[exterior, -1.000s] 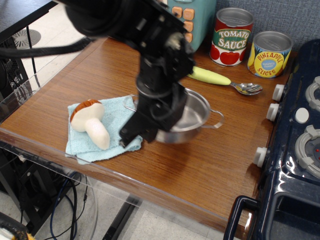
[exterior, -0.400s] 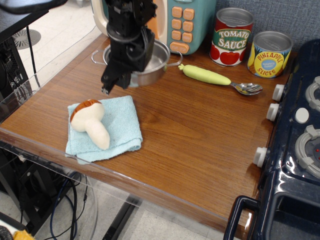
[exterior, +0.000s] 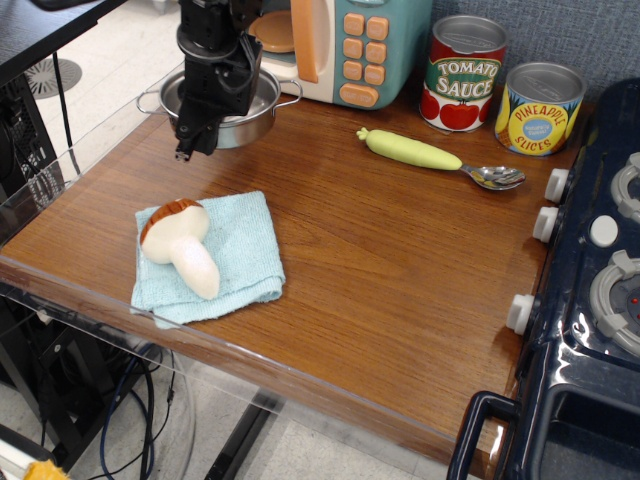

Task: Put the metal pot behind the blue cloth.

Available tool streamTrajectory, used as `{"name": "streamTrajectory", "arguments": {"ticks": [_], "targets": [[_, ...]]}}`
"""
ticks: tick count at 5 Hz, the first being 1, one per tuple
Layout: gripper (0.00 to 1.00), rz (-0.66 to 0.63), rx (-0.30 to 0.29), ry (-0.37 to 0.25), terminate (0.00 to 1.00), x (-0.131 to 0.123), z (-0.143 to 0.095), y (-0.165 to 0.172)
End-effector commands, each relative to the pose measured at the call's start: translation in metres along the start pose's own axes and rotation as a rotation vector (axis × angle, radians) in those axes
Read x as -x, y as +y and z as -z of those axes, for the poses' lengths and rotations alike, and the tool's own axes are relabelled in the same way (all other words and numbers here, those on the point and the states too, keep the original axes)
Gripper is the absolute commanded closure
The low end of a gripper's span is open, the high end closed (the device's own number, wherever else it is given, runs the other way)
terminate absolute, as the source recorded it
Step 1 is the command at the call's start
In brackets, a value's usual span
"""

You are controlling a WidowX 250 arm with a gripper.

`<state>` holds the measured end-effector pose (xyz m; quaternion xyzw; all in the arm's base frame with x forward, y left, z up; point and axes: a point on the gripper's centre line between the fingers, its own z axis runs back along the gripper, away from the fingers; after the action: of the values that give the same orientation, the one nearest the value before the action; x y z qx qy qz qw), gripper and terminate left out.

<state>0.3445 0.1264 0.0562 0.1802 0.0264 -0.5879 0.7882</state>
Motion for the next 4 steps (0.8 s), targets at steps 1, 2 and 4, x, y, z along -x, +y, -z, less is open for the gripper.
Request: {"name": "streamTrajectory", "arguments": {"ticks": [1, 2, 4], "targets": [[1.00, -0.067, 0.006, 0.039, 0.00, 0.018, 0.017, 0.027], [1.00, -0.060, 0.031, 0.054, 0.00, 0.016, 0.029, 0.033], [0.00, -0.085, 0.037, 0.041, 0.00, 0.018, 0.029, 0.031]]}}
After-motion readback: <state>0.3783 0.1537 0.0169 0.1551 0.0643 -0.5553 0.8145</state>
